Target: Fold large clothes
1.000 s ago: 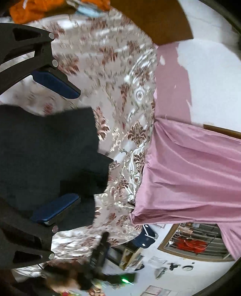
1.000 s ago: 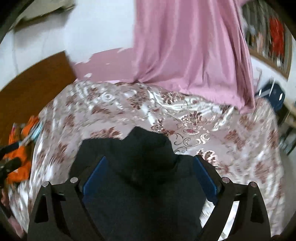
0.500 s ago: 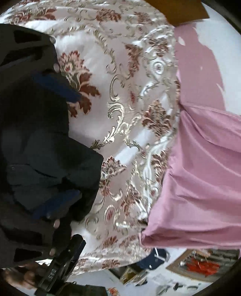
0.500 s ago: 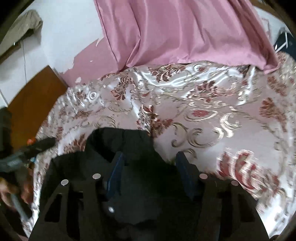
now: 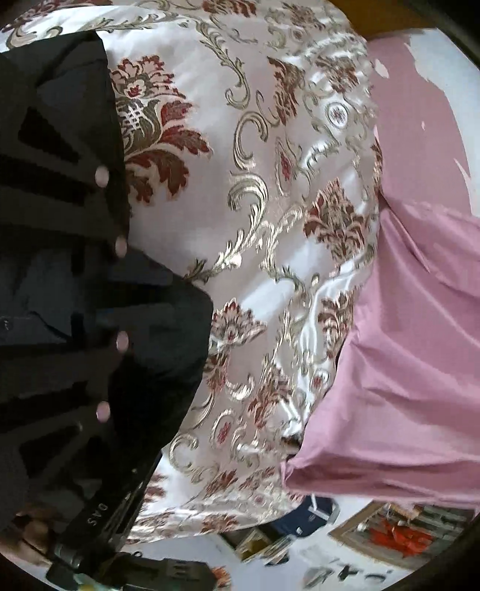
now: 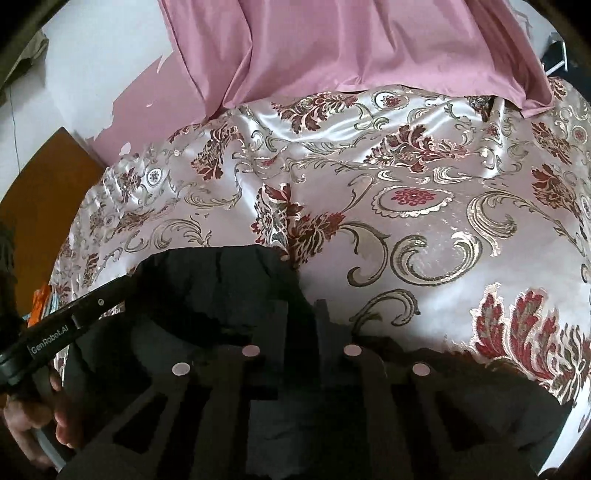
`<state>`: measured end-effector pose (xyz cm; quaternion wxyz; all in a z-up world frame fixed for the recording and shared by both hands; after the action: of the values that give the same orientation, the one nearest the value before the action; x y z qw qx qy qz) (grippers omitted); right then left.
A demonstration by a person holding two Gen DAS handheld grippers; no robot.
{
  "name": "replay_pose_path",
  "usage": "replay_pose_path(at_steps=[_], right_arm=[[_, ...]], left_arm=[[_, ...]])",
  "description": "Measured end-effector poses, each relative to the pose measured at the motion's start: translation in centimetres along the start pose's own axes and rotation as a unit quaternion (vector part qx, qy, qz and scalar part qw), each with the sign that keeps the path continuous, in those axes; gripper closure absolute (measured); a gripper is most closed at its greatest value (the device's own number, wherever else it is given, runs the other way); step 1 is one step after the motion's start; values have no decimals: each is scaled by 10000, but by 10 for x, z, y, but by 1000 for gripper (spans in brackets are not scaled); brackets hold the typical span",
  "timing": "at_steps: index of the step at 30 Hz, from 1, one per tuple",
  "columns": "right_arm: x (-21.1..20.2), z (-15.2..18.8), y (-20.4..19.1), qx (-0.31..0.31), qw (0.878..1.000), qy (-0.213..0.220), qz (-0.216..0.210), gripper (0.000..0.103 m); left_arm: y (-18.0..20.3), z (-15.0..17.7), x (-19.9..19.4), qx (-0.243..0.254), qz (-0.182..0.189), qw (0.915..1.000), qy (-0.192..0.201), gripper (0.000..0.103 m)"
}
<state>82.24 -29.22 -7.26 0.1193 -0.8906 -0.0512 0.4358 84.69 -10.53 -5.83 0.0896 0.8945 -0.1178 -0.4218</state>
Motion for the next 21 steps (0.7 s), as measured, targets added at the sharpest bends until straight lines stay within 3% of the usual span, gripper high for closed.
replay_pose_path(at_steps=[5,11,17,21], right_arm=[[-27,9,-1,-278,9990,343,-92,97],[-79,30,3,-644,9939,863,-219,98],[-122,57,10,-780,9882,1243,-442,99],[-125,79,23,-780,9886,1227,-384,99]], left_arm=[[4,14,-27,267,151,9985,453,98],[-19,37,-71,122,350,9954,886,99],[-44,73,-99,66,293,9959,854,100],[-53,94,-102,133,285,9969,715,101]])
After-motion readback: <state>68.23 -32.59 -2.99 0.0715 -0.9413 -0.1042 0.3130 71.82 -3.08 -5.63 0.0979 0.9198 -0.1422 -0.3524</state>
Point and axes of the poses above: each gripper's, at about its wrist camera, not at the fingertips, and x roughly the way its jaws point, y to its right, z to its underside, the point moved 4 cm from there along x, roughly the way its jaws point, and after that the axes turned 4 degrees about y, right-handed, at the moved point
